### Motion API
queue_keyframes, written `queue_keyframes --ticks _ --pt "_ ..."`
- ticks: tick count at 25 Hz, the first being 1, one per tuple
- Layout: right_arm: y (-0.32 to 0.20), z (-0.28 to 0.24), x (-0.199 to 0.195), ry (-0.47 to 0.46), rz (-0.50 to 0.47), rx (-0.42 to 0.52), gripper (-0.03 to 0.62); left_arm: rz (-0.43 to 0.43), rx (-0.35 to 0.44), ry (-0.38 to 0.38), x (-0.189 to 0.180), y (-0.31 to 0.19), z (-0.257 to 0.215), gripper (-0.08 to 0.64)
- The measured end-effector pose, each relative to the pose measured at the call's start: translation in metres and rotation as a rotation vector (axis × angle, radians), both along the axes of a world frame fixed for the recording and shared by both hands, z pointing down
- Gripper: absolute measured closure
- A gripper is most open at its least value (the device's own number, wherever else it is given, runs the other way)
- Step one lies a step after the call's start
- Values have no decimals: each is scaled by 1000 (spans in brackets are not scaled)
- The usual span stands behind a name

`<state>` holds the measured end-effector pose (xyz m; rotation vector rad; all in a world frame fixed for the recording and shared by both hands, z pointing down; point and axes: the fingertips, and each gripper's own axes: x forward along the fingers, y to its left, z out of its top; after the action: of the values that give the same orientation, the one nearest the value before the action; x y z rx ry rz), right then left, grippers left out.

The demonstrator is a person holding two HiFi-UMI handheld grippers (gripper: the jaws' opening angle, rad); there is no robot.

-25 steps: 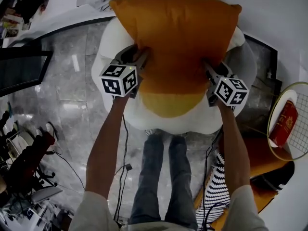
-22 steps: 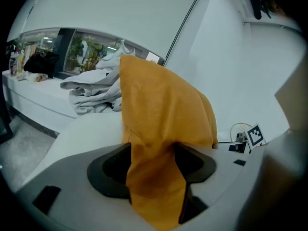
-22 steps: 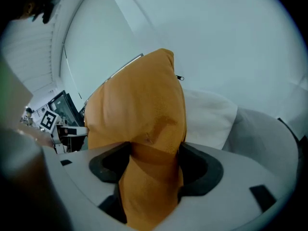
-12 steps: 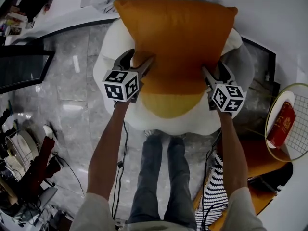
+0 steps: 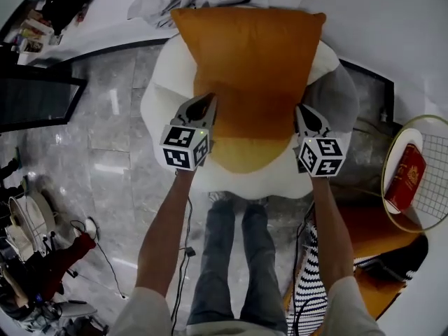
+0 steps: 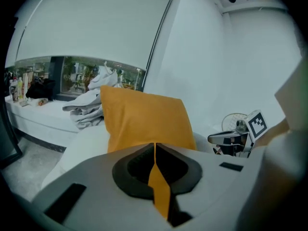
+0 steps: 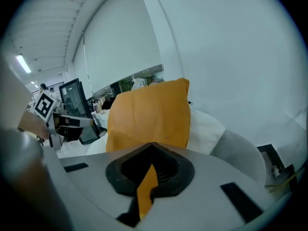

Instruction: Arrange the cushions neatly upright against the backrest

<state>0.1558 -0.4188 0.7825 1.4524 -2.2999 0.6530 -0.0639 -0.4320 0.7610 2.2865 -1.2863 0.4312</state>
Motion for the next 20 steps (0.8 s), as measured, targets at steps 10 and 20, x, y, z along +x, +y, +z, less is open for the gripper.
queue_keyframes --ticks 10,20 --pt "42 -93 -14 3 -43 97 566 34 85 24 30 51 -85 531" --pt "114 -255 -19 -32 12 222 566 56 216 49 44 115 -240 531"
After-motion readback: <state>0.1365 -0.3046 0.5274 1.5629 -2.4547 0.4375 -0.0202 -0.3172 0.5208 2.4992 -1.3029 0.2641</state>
